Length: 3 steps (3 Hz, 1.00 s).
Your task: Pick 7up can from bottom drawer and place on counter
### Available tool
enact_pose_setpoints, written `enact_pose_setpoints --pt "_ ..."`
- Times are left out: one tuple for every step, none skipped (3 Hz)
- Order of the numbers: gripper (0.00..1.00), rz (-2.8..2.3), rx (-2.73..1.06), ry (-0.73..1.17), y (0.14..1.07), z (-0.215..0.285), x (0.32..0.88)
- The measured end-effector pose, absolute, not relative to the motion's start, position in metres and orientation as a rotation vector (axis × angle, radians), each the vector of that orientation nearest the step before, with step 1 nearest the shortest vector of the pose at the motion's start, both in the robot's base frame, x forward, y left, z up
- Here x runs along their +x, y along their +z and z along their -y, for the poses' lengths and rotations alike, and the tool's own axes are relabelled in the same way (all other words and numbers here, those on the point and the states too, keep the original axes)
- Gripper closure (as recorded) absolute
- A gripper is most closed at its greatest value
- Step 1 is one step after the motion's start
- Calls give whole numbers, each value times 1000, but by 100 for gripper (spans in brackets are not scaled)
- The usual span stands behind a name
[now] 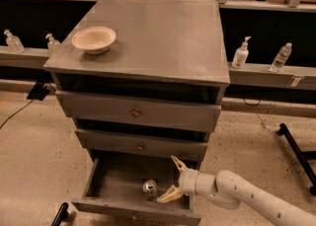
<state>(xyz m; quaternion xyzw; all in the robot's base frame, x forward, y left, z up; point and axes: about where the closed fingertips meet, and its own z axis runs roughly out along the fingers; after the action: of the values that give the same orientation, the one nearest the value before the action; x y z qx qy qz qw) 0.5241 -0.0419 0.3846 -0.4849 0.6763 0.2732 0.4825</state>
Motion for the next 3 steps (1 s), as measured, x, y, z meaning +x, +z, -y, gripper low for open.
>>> enact_pose_setpoints --pt "0 -1660 -1194 665 347 32 522" --pt "0 -1690 -1261 676 248 1 513" --pt "0 -1715 -1282 687 190 -19 507"
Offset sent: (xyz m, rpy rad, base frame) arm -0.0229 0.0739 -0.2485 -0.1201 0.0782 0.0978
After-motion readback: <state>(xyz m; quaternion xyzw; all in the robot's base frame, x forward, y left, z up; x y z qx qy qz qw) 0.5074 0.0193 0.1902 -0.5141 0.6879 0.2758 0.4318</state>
